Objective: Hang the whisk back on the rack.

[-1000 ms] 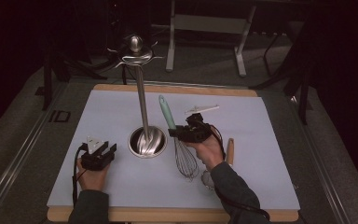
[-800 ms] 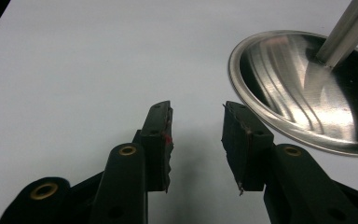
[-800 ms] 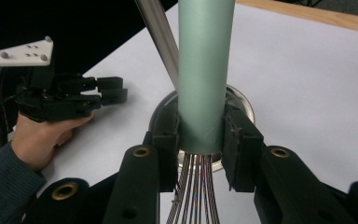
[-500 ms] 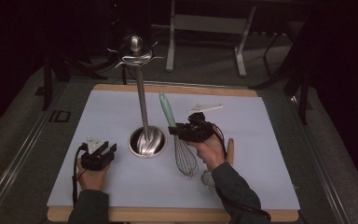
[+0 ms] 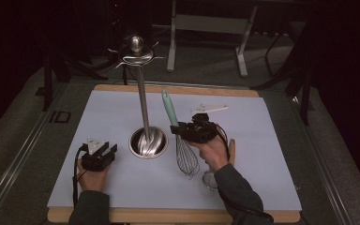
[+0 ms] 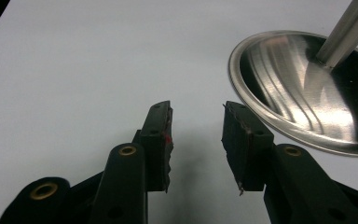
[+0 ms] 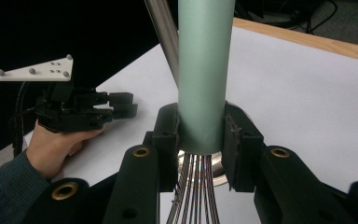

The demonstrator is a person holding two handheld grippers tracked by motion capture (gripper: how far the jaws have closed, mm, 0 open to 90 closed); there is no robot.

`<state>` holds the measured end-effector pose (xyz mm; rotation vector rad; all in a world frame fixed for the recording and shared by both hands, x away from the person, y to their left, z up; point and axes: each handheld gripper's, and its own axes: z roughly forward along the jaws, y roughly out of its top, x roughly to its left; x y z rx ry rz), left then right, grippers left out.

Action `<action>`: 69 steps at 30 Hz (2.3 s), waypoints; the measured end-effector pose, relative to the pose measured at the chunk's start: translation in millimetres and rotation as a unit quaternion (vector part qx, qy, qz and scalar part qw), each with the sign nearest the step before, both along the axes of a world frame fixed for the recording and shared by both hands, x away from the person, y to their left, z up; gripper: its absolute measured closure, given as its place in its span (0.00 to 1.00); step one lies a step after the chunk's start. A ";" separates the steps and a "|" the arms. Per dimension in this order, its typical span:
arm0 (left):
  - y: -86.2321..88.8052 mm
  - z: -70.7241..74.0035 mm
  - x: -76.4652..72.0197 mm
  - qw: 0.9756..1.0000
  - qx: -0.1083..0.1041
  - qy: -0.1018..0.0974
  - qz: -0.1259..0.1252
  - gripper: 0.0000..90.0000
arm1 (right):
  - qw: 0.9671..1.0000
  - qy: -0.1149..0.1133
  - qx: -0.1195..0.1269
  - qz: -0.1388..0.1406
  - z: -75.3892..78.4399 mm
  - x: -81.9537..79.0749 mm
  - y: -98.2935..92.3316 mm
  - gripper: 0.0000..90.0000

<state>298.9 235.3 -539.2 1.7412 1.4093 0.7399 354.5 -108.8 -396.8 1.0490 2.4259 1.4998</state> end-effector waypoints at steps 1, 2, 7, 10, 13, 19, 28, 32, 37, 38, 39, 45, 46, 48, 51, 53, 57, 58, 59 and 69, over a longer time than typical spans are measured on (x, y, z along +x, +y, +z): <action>0.1 0.0 0.0 1.000 -0.001 -0.001 0.000 0.70 | 1.000 0.000 0.000 0.000 0.0 0.0 0.0 0.77; 0.1 0.0 0.0 1.000 -0.001 -0.001 0.000 0.70 | 1.000 -0.003 -0.001 0.000 0.9 -0.4 -0.2 0.77; 0.0 0.1 0.1 1.000 0.001 0.001 0.001 0.70 | 1.000 -0.009 0.009 -0.001 3.9 -2.1 -1.6 0.77; 0.0 0.2 0.0 1.000 0.001 0.002 0.000 0.70 | 1.000 -0.018 0.012 0.001 6.3 -3.8 -1.0 0.77; -0.1 0.0 0.0 1.000 0.001 0.000 0.000 0.70 | 1.000 -0.027 0.012 0.006 9.2 -6.6 0.1 0.77; -0.1 0.0 -0.1 1.000 0.001 0.000 0.000 0.69 | 0.999 -0.045 0.013 0.015 15.0 -11.4 3.2 0.77; 0.1 0.0 -0.1 1.000 -0.001 -0.001 0.001 0.69 | 0.996 -0.082 0.013 0.036 28.1 -15.7 8.4 0.77; 0.0 0.0 0.1 1.000 0.000 0.000 0.001 0.70 | 0.994 -0.101 0.013 0.041 34.4 -18.3 8.0 0.77; -0.1 0.1 0.0 1.000 0.001 0.000 0.001 0.70 | 0.991 -0.125 0.007 0.046 44.3 -22.6 6.7 0.77; -0.2 0.0 0.0 1.000 0.001 0.000 0.000 0.70 | 0.990 -0.131 0.008 0.047 45.8 -22.9 6.3 0.77; -0.2 0.1 0.0 1.000 0.002 0.000 0.000 0.70 | 0.989 -0.137 0.010 0.048 48.6 -24.0 5.8 0.77; -0.2 0.0 0.0 1.000 0.001 0.000 0.001 0.69 | 0.984 -0.166 0.008 0.056 60.4 -29.1 4.5 0.77; -0.2 0.0 0.0 1.000 0.001 0.000 0.001 0.70 | 0.984 -0.166 0.008 0.056 60.4 -29.1 4.5 0.77; -0.2 0.1 -0.1 1.000 0.002 0.000 0.001 0.69 | 0.982 -0.179 0.008 0.065 65.4 -31.3 4.7 0.77; -0.2 0.1 0.0 1.000 0.002 0.000 0.001 0.69 | 0.980 -0.188 0.006 0.069 69.9 -33.2 5.6 0.77; -0.3 0.1 -0.1 1.000 0.001 0.000 0.001 0.69 | 0.979 -0.189 0.005 0.069 71.1 -33.6 5.7 0.77; -0.2 0.1 -0.1 1.000 0.002 0.000 0.001 0.69 | 0.978 -0.197 0.007 0.071 76.7 -35.6 6.8 0.77; -0.3 0.1 0.0 1.000 0.002 0.000 0.001 0.69 | 0.977 -0.198 0.007 0.072 77.6 -35.9 7.0 0.77; -0.3 0.1 0.0 1.000 0.002 0.000 0.001 0.69 | 0.977 -0.198 0.007 0.072 77.6 -35.9 7.0 0.77; -0.1 0.1 -0.1 1.000 0.003 0.000 0.000 0.69 | 0.973 -0.214 0.019 0.081 89.2 -41.1 12.5 0.77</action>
